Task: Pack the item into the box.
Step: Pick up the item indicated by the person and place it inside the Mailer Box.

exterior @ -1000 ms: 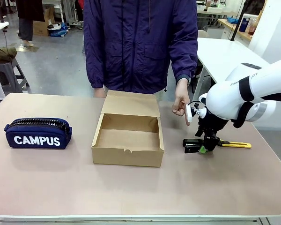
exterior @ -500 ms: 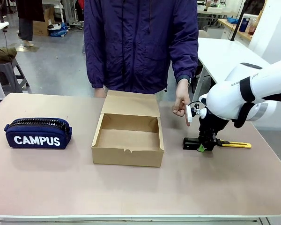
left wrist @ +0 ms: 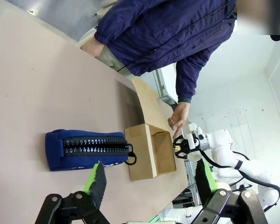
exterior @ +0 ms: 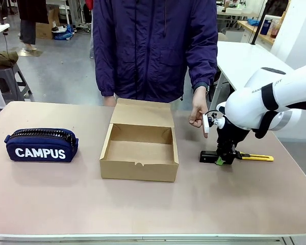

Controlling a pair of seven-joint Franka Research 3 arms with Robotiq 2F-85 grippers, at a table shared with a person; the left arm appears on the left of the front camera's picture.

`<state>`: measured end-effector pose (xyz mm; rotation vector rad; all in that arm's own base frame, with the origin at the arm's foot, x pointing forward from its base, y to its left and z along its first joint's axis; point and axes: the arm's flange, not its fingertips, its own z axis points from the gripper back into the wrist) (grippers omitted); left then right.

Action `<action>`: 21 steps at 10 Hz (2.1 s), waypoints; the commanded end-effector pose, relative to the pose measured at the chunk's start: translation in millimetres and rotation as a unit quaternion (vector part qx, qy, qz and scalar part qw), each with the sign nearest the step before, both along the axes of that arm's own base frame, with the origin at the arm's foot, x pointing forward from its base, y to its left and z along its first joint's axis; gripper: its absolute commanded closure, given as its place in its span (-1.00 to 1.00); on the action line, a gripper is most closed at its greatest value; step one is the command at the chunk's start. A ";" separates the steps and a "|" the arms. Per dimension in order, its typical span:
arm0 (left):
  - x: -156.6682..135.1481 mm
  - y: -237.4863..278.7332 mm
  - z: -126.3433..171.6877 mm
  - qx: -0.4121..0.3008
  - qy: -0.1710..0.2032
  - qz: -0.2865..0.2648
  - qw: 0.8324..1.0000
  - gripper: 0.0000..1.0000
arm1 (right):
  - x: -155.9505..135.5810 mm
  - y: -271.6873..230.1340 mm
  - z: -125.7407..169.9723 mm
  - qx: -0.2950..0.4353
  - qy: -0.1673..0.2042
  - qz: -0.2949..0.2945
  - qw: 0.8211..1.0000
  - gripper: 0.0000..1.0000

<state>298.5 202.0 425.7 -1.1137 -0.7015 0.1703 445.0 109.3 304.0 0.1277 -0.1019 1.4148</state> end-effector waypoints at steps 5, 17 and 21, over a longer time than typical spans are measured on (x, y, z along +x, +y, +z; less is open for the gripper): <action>0.5 0.0 1.3 -0.005 -0.013 0.000 1.000 -1.00 | -69.8 23.8 132.2 -0.001 -0.011 -0.079 0.997 1.00; 0.5 0.0 1.3 -0.005 -0.013 0.000 1.000 -1.00 | -29.4 286.2 71.8 0.079 -0.062 -0.100 0.990 1.00; 0.5 0.0 1.3 -0.005 -0.013 0.000 1.000 -1.00 | -21.2 272.7 43.6 0.036 -0.059 -0.076 0.995 1.00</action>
